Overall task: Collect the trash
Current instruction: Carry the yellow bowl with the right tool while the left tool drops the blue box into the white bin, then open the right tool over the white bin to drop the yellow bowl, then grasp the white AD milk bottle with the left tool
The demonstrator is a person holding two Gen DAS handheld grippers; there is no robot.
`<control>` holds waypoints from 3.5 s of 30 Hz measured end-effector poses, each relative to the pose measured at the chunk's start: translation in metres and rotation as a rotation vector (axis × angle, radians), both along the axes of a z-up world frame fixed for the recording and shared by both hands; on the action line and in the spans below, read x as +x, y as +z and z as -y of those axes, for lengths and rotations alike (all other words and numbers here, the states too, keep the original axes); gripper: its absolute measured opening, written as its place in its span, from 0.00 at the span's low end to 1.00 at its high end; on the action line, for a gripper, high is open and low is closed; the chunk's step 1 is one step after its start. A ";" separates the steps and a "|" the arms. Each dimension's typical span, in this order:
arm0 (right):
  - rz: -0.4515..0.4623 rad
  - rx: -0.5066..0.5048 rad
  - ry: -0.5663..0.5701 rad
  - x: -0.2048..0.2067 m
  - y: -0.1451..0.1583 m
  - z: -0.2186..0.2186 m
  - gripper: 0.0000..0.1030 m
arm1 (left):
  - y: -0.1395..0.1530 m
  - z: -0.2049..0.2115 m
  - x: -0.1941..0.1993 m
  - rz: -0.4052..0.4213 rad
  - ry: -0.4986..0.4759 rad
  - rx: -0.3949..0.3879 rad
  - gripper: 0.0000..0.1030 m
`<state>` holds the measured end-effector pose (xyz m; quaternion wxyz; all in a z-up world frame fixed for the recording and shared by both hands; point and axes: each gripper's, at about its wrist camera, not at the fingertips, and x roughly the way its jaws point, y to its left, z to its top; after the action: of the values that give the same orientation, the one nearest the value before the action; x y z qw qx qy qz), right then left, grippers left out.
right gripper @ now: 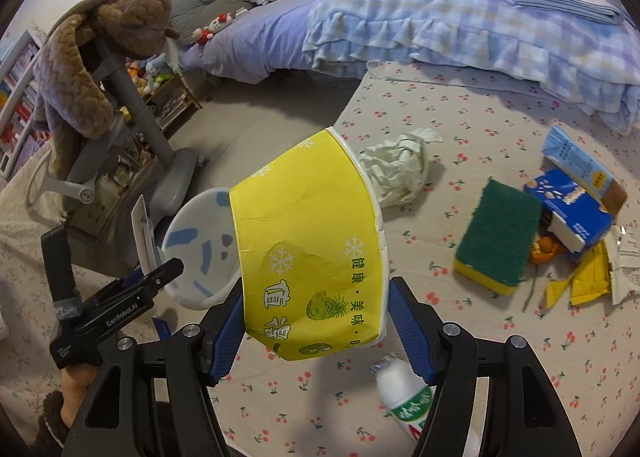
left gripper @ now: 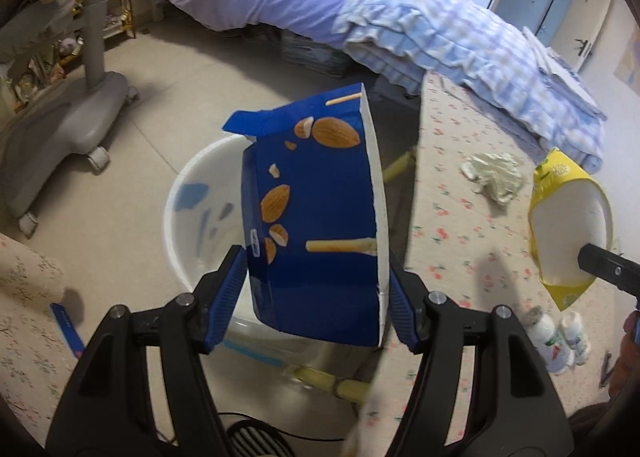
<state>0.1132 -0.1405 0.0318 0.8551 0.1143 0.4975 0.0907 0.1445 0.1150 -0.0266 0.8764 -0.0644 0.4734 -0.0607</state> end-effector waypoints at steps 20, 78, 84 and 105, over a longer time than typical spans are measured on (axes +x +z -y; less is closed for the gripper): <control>-0.015 -0.009 0.147 0.058 -0.025 -0.115 0.68 | 0.013 -0.067 0.006 -0.017 0.264 0.151 0.90; -0.127 -0.097 -0.294 -0.115 -0.021 0.175 0.84 | -0.006 0.148 -0.051 -0.251 -0.260 -0.076 0.93; -0.140 -0.090 -0.309 -0.131 -0.025 0.188 0.84 | -0.010 0.190 -0.060 -0.301 -0.320 -0.150 0.93; -0.117 -0.045 -0.352 -0.157 -0.020 0.222 0.84 | -0.020 0.243 -0.063 -0.284 -0.320 -0.152 0.49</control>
<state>-0.0437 -0.3629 0.0118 0.8298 0.1856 0.5204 -0.0784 0.0816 -0.1282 -0.0470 0.7729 -0.0623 0.5901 -0.2249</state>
